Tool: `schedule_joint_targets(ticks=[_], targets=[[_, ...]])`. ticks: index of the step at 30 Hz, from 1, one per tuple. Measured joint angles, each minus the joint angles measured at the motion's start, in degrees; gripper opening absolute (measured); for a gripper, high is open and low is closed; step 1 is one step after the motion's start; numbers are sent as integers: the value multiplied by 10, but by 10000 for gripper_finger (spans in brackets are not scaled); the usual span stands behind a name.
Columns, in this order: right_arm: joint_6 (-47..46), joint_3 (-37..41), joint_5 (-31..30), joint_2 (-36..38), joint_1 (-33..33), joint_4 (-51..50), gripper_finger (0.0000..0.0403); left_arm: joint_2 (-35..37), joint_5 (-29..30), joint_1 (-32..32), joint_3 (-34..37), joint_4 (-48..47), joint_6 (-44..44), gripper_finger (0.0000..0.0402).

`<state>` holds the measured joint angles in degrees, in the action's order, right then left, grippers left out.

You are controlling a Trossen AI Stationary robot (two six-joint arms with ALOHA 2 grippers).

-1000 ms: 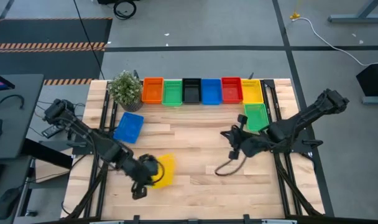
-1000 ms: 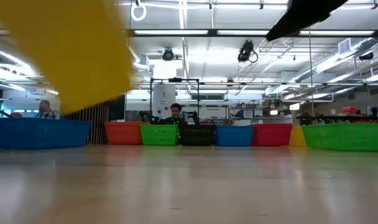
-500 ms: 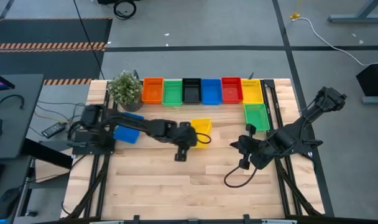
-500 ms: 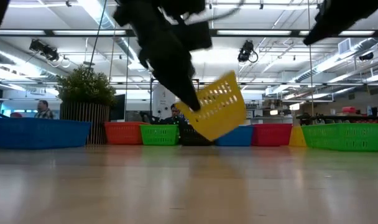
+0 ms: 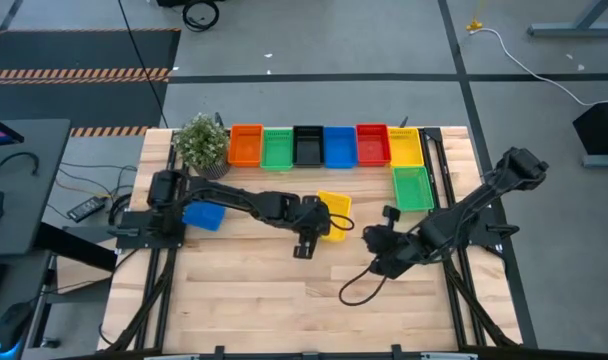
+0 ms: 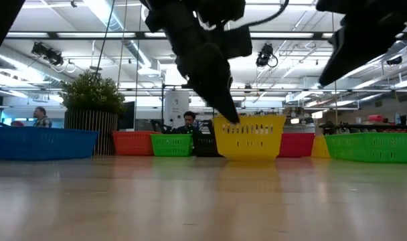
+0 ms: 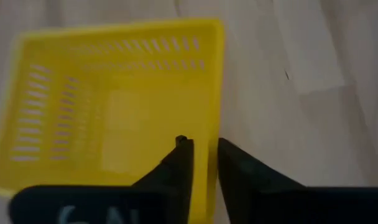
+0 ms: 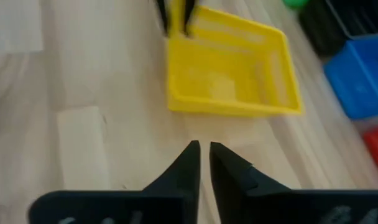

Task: Stack baskets by color
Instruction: Stack the bottom yellow bin on top of the top yellow bin

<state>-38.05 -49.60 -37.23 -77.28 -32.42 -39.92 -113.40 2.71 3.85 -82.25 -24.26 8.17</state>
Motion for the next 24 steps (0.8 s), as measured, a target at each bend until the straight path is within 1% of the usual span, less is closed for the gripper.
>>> schedule_joint_targets(ticks=[4, 7, 9, 12, 15, 18, 22, 24], targets=[[83, 0, 17, -35, 23, 112, 84, 38, 1, -6, -16, -51, -35, 116], [154, 0, 35, -69, 46, 213, 121, 86, 3, -8, -8, -108, -64, 137], [189, 0, 44, -94, 65, 272, 142, 128, 18, -8, 22, -122, -80, 144], [208, -1, 52, -134, 95, 350, 168, 195, 44, -6, 100, -119, -115, 144], [216, -15, 78, -170, 121, 366, 179, 264, 67, -5, 204, -72, -170, 138], [218, -42, 103, -201, 143, 353, 179, 322, 84, -5, 309, 12, -225, 130], [217, -79, 126, -237, 170, 278, 171, 372, 110, 3, 425, 152, -289, 122], [217, -93, 134, -247, 179, 234, 165, 375, 129, 11, 473, 254, -320, 120]])
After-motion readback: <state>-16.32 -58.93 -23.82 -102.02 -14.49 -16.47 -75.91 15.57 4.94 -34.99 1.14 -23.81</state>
